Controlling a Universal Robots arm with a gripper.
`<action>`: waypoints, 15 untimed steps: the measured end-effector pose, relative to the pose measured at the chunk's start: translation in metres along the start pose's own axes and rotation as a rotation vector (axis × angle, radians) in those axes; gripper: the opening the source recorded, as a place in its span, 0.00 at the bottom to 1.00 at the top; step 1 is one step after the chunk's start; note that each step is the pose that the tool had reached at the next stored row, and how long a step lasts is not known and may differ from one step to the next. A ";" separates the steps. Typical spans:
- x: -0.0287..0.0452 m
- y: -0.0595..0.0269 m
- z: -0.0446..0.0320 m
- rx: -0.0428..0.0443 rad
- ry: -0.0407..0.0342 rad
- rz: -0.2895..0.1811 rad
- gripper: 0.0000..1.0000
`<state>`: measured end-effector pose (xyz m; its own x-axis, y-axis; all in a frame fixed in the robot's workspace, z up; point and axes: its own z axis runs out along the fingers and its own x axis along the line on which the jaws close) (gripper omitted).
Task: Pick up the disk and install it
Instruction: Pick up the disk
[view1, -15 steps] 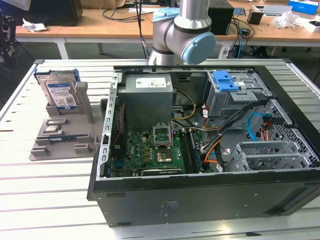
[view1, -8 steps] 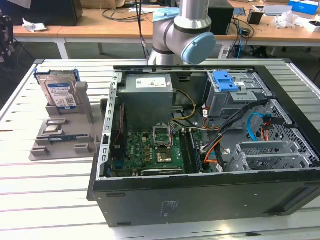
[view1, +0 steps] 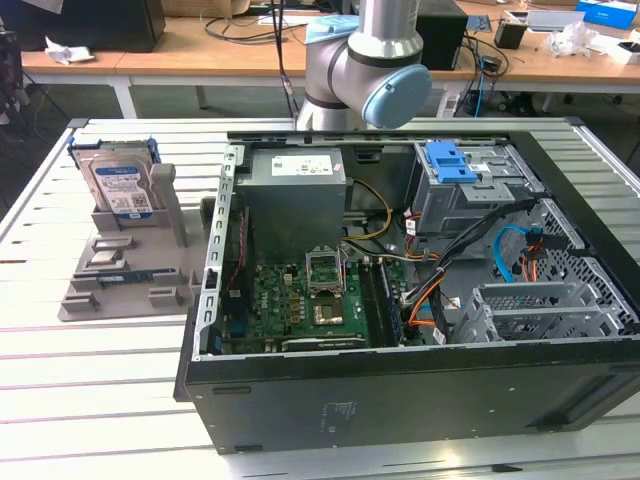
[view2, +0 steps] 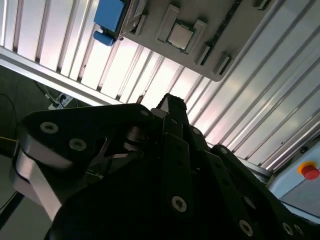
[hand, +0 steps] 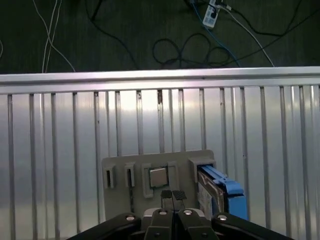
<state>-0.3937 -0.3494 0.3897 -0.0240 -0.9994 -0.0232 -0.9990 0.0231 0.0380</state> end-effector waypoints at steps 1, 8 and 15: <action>0.0000 0.0000 0.0000 -0.0002 0.0004 -0.011 0.11; 0.0000 0.0000 0.0000 -0.0003 0.0005 -0.012 0.11; -0.0001 0.0000 0.0000 -0.0003 0.0005 -0.013 0.42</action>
<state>-0.3937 -0.3493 0.3897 -0.0108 -0.9997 -0.0232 -0.9992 0.0099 0.0380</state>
